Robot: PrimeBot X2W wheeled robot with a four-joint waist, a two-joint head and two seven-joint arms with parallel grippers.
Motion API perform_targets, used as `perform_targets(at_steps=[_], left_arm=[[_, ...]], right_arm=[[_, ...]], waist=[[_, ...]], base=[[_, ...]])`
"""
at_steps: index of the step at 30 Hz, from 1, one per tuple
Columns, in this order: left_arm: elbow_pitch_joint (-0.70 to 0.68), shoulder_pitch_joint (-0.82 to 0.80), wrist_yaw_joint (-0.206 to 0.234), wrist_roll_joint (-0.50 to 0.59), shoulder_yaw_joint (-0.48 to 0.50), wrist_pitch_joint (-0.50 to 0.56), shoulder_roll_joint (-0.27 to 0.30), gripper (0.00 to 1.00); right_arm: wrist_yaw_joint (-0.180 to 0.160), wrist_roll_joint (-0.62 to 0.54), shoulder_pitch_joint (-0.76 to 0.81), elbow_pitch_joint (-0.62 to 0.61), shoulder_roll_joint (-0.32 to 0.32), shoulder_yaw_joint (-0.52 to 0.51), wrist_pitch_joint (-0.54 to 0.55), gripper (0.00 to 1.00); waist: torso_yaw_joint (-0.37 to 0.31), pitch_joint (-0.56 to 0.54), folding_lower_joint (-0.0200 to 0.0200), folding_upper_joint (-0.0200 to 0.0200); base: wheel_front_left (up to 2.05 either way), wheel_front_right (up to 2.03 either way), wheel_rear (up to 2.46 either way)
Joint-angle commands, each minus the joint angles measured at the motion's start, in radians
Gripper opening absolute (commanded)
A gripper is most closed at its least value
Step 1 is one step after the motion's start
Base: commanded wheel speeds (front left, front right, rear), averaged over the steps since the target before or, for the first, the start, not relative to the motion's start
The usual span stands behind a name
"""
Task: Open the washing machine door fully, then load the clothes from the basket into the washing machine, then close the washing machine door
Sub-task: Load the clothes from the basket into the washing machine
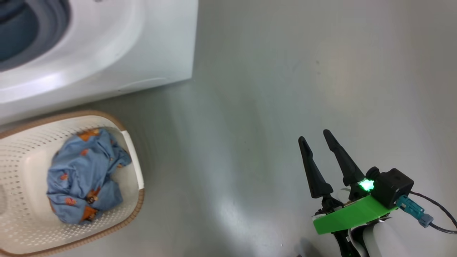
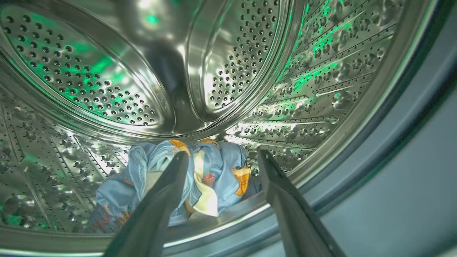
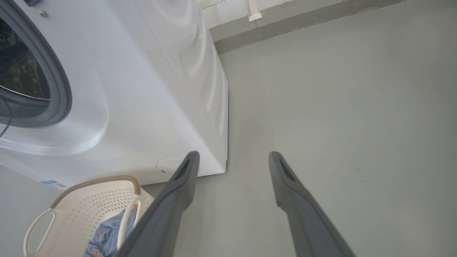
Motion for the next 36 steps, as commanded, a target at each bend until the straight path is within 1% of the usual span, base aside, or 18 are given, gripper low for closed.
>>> perform_targets(at_steps=[1, 8, 10, 17, 22, 29, 31, 32, 36], left_arm=[[-0.021, 0.021, 0.007, -0.003, 0.031, -0.013, 0.048, 1.00], [-0.066, 0.150, 0.015, 0.010, 0.061, -0.043, 0.010, 1.00], [-0.103, 0.188, 0.026, 0.055, 0.081, -0.045, 0.007, 1.00], [-0.272, 0.396, 0.059, 0.180, 0.264, -0.046, -0.060, 1.00], [-0.360, 0.547, 0.060, 0.243, 0.382, -0.046, -0.117, 1.00], [-0.458, 0.709, 0.051, 0.324, 0.481, -0.046, -0.205, 1.00], [-0.472, 0.727, 0.051, 0.339, 0.494, -0.046, -0.216, 1.00], [-0.488, 0.765, 0.048, 0.358, 0.519, -0.046, -0.244, 1.00], [-0.508, 0.839, 0.041, 0.403, 0.564, -0.046, -0.291, 1.00]], right_arm=[[0.006, -0.011, 0.010, -0.011, -0.003, 0.018, -0.005, 1.00], [0.006, -0.020, 0.016, 0.023, -0.003, -0.004, -0.005, 1.00], [0.006, -0.025, 0.020, 0.033, -0.003, -0.010, -0.005, 1.00], [0.006, -0.036, 0.031, 0.059, -0.003, -0.025, -0.005, 1.00], [0.006, -0.041, 0.043, 0.072, -0.003, -0.031, -0.005, 1.00], [0.006, -0.047, 0.064, 0.092, -0.003, -0.044, -0.005, 1.00], [0.006, -0.047, 0.066, 0.095, -0.003, -0.045, -0.005, 1.00], [0.006, -0.047, 0.071, 0.100, -0.003, -0.048, -0.005, 1.00], [0.006, -0.052, 0.083, 0.105, -0.003, -0.055, -0.005, 1.00]], waist=[[0.033, -0.048, 0.0000, 0.0000], [0.062, -0.131, 0.0000, 0.0000], [0.068, -0.154, 0.0000, 0.0000], [0.081, -0.237, 0.0000, 0.0000], [0.084, -0.297, 0.0000, 0.0000], [0.097, -0.369, 0.0000, 0.0000], [0.098, -0.378, 0.0000, 0.0000], [0.102, -0.397, 0.0000, 0.0000], [0.107, -0.433, 0.0000, 0.0000]], base=[[0.00, 0.00, 0.00], [0.00, 0.00, 0.00], [0.00, 0.00, 0.00], [0.00, 0.00, 0.00], [0.00, 0.00, 0.00], [0.00, 0.00, 0.00], [0.00, 0.00, 0.00], [0.00, 0.00, 0.00], [0.00, 0.00, 0.00]])
